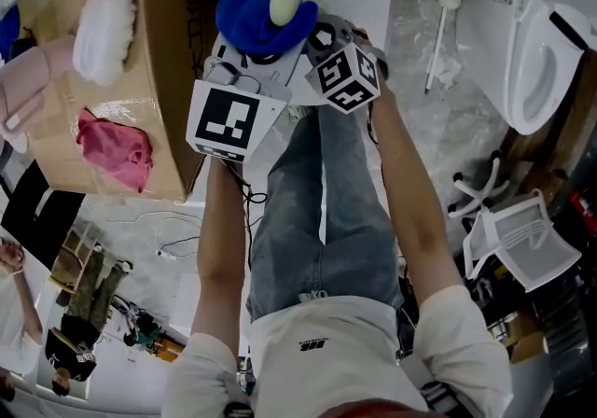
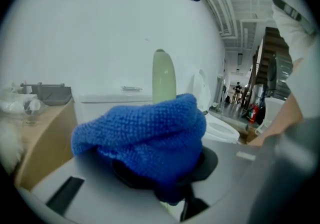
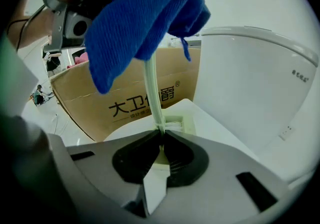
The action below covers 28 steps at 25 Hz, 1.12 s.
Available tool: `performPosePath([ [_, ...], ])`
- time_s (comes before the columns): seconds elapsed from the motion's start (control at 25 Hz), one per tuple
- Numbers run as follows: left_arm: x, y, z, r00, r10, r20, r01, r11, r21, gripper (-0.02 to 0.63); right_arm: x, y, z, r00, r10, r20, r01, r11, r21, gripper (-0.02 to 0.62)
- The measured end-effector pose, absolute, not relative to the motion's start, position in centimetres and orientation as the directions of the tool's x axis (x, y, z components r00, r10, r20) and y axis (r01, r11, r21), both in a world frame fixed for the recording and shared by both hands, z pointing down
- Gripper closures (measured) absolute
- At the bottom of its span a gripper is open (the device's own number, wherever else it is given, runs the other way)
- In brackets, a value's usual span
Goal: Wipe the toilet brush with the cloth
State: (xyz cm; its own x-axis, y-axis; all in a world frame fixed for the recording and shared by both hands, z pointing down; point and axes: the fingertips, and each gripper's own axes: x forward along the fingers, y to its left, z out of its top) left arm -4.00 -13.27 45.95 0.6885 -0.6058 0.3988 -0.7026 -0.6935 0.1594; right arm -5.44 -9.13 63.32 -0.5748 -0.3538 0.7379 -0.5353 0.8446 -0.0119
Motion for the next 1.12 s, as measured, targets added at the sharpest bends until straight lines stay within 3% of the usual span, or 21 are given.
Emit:
performPosePath([
  [0.56,-4.7,-14.4,38.6,0.698,-0.675,0.238,-0.715,-0.673,0.188,0.422,-5.5,-9.2,63.3,-0.565,-0.377,0.734,-0.553,0.833,0.001,0.571],
  [0.88,-7.1,-13.1,36.4,0.666,-0.723,0.185,-0.746,-0.643,0.174,0.420,-5.6,-9.2,63.2,-0.577,-0.387,0.719,-0.565,0.825,-0.010,0.571],
  [1.12,-8.7,-11.6,35.6,0.634,-0.749,0.193,-0.774,-0.612,0.164,0.420,-4.9,-8.2,59.6,-0.612,-0.462,0.642,-0.634,0.771,-0.049,0.571],
])
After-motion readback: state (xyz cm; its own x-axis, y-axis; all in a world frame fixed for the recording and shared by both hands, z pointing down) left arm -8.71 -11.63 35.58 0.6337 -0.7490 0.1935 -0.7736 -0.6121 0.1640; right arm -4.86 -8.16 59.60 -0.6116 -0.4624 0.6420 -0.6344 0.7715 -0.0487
